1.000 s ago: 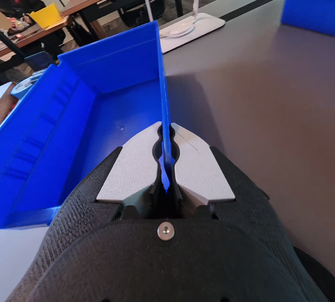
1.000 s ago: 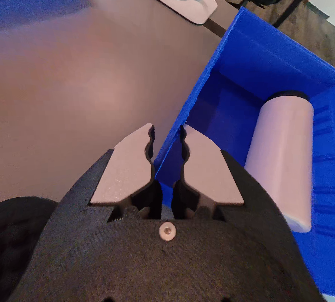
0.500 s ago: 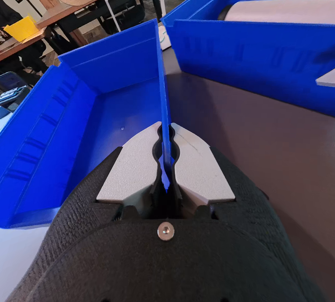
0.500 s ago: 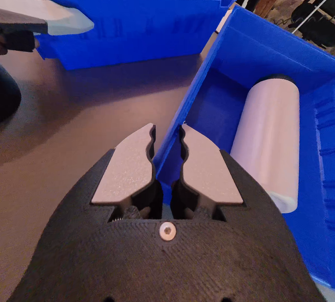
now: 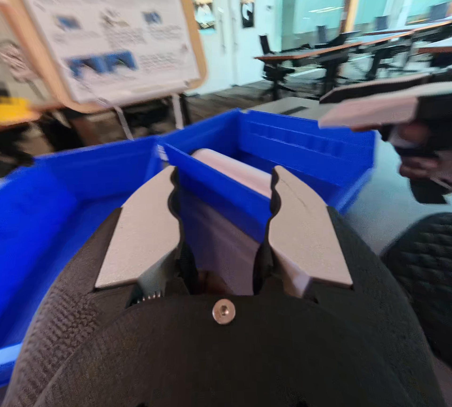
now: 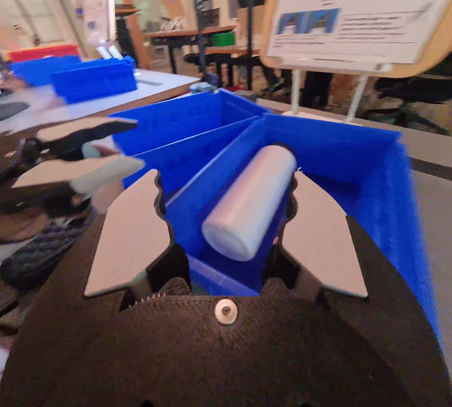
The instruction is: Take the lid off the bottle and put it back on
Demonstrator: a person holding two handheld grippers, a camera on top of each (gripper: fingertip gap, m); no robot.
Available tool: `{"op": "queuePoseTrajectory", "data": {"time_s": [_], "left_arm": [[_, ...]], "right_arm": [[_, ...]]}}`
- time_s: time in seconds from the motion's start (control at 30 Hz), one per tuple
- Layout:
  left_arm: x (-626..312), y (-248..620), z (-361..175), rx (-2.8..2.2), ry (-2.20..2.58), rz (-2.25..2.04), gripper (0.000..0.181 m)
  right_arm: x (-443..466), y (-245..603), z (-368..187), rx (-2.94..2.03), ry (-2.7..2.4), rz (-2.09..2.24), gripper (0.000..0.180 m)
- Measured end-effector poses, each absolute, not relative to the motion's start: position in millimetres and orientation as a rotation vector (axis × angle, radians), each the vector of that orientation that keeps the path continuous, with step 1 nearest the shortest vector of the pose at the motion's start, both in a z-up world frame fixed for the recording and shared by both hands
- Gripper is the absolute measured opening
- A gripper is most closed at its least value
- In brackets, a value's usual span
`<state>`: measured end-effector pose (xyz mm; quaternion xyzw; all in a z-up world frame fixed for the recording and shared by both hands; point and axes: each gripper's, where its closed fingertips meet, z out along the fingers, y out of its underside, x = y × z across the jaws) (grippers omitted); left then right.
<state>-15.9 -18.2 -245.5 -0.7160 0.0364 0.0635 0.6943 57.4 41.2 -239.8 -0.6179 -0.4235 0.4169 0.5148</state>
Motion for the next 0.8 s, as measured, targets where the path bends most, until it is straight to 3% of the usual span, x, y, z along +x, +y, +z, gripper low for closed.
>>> {"op": "queuePoseTrajectory", "data": {"time_s": [0.13,0.23,0.27,0.3,0.37,0.43,0.6,0.8], "left_arm": [[17.8,6.8,-286.3,-1.769,0.065,-0.082,0.090],[27.0,21.7,-319.9,-1.913,0.076,-0.054,0.086],[28.1,24.8,-329.5,-1.955,0.086,-0.034,0.073],[27.3,27.2,-336.9,-1.986,0.091,-0.007,0.059],[23.3,29.8,-338.8,-2.000,0.093,0.064,0.050],[11.6,31.2,-334.1,-1.993,0.096,0.203,0.031],[-1.8,38.4,-300.5,-1.929,0.073,0.188,0.019],[-22.1,24.0,-212.3,-1.755,0.074,0.202,0.017]], "right_arm": [[137.6,117.5,-266.5,-1.681,-0.765,0.661,0.106],[153.2,133.2,-314.5,-1.875,-0.807,0.618,0.104],[151.2,135.0,-324.7,-1.920,-0.819,0.632,0.098],[150.1,135.4,-333.0,-1.951,-0.837,0.625,0.088],[145.3,127.9,-350.2,-2.002,-0.973,0.583,0.040],[155.5,132.0,-353.4,-1.986,-1.042,0.369,0.008],[157.9,124.6,-298.0,-1.757,-1.034,0.137,0.009],[146.8,98.5,-208.1,-1.568,-0.976,0.029,0.009]]}}
